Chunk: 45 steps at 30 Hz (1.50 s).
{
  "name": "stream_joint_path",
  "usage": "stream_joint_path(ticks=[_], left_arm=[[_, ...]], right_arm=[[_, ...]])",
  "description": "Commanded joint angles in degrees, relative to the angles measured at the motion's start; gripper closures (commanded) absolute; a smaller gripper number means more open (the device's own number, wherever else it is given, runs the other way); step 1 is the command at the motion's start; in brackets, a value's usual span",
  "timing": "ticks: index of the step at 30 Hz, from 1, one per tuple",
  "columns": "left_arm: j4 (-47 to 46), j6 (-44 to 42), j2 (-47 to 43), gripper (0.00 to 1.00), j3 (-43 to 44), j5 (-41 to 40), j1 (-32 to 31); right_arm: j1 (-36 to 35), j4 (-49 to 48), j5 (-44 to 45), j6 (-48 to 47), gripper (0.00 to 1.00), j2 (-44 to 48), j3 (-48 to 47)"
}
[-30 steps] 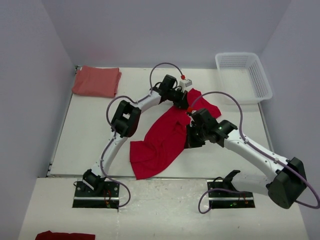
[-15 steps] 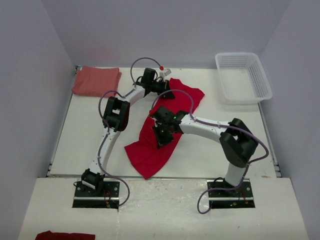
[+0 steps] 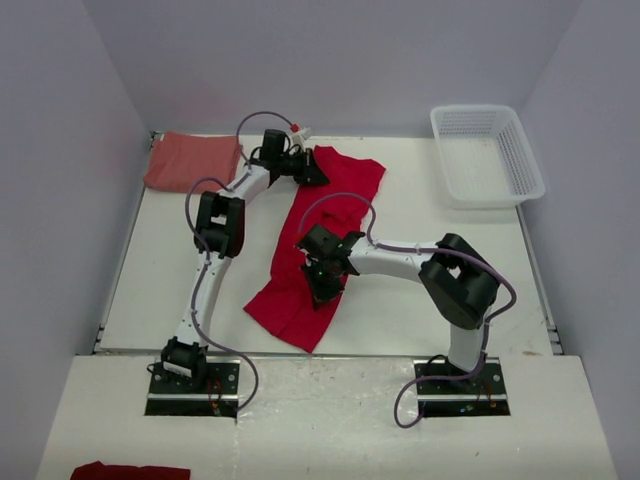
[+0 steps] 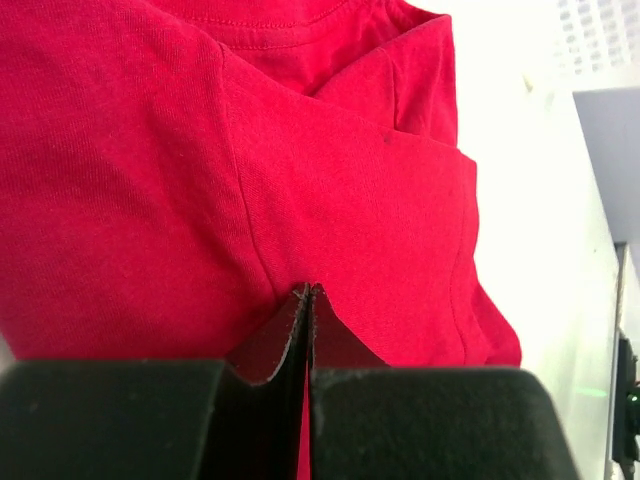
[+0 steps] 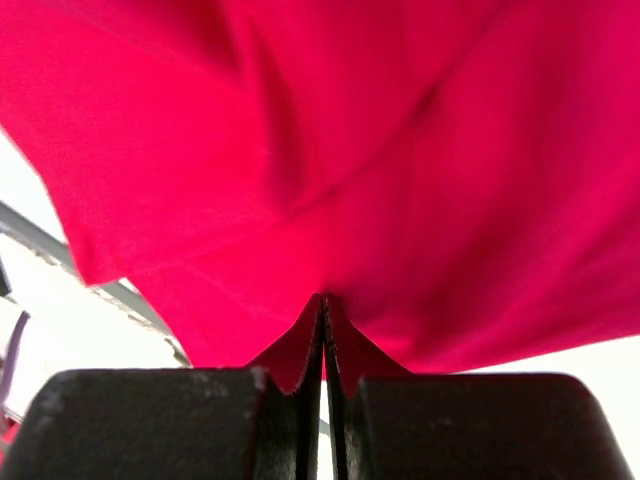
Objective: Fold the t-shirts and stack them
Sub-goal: Rotate the tshirt 90 degrees
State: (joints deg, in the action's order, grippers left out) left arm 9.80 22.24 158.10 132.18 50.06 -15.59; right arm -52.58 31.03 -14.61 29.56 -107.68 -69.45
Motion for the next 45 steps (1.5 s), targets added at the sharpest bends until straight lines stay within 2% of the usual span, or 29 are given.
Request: stream_joint_path(ticks=[1,13,19,33,45], left_arm=[[-0.40,3.33,2.56,1.00,2.29,-1.81,4.60],[-2.86,8.43,6.60,1.00,6.86,0.03,8.12],[-5.41,10.11,8.10,1.00,8.36,0.91,8.56],[-6.73,10.02,7.48,1.00,8.53,0.83,9.44],[-7.60,10.46,8.36,1.00,8.97,0.56,10.14]], right_arm=[[-0.33,-1.67,0.46,1.46,1.00,-1.22,1.77],[0.10,-2.37,4.76,7.17,1.00,-3.06,8.53],[4.41,-4.66,6.17,11.04,1.00,-1.66,13.98],[10.30,-4.57,13.03,9.82,1.00,0.19,16.89],[11.44,-5.10,11.18,11.83,1.00,5.37,21.64]])
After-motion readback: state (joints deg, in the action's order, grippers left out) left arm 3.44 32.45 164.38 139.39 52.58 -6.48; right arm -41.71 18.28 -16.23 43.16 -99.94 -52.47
